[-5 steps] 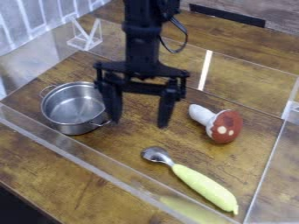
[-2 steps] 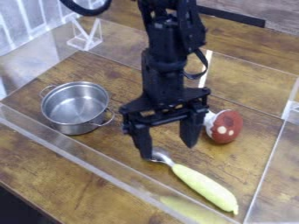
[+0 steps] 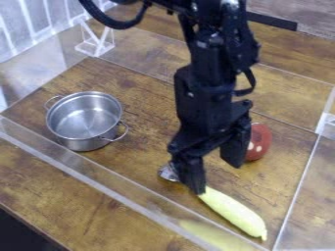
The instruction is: Move the green spoon to the left
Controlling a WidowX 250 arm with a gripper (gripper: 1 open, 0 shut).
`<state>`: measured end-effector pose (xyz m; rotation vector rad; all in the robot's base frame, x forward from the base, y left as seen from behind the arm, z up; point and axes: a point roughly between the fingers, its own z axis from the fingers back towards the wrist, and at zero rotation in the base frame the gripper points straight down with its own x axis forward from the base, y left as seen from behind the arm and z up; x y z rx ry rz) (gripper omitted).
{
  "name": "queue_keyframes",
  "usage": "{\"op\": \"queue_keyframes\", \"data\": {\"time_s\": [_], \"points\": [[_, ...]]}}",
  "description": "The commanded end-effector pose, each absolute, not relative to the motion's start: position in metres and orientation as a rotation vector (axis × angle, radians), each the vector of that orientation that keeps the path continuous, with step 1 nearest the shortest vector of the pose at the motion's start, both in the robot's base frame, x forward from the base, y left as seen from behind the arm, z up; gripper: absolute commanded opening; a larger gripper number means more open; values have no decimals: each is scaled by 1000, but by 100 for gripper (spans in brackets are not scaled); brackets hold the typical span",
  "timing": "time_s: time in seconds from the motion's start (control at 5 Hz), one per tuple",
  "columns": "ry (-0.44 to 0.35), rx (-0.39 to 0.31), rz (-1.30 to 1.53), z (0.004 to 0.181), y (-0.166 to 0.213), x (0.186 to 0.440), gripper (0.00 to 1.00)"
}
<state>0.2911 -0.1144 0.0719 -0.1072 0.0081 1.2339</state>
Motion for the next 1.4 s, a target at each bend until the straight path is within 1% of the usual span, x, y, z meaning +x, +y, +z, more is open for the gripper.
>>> {"op": "queue_keyframes", "data": {"time_s": [0.0,0.4,0.8,1.0,1.2], "points": [[-22,-145,1281,74,-129,297,100],[-44,-151,1279,44,-151,287,100],[-54,-150,1174,53,-123,302,100],[-64,-152,1217,50,-129,306,100],[-67,-154,1264,51,-136,310,100]]}}
